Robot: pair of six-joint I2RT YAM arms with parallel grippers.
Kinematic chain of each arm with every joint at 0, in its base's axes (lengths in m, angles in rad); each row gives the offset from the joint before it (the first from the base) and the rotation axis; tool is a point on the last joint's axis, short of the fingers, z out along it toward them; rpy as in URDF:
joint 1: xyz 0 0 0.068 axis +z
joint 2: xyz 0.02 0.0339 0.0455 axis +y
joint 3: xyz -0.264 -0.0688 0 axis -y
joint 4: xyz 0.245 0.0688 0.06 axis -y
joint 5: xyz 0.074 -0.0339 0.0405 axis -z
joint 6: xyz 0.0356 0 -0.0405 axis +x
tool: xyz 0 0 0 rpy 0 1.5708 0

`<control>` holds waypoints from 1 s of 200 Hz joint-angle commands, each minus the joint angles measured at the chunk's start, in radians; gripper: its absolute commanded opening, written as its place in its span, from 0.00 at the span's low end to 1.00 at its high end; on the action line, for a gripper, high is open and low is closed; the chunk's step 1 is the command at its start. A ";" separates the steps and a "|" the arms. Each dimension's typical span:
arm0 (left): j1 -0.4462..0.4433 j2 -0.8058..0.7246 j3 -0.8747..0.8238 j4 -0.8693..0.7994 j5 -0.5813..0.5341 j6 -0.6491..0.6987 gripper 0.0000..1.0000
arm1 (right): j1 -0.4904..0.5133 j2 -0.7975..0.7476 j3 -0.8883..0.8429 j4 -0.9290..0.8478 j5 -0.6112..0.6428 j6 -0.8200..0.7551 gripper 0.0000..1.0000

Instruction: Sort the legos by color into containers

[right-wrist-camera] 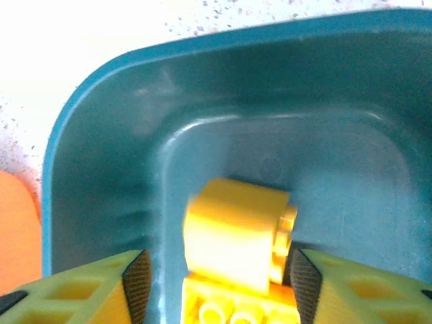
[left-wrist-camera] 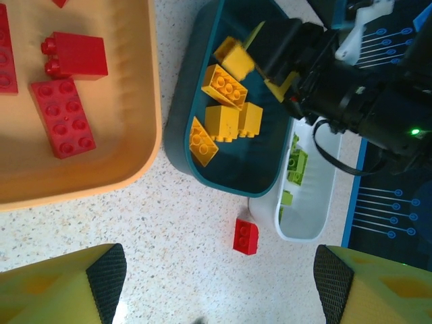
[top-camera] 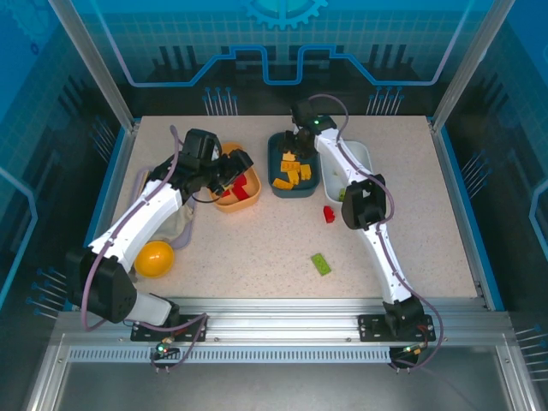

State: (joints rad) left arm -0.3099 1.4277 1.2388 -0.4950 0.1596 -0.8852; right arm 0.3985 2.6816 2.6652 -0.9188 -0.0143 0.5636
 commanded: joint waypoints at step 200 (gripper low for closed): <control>-0.532 0.897 0.777 -0.328 -0.146 -0.016 0.68 | -0.167 -1.690 -1.746 0.166 -0.025 -0.071 0.62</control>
State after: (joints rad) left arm -0.8204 2.2562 1.9247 -0.7193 0.1093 -0.8879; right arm 0.2668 1.0641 0.9417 -0.6949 -0.0147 0.5179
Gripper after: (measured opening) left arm 0.694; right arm 0.616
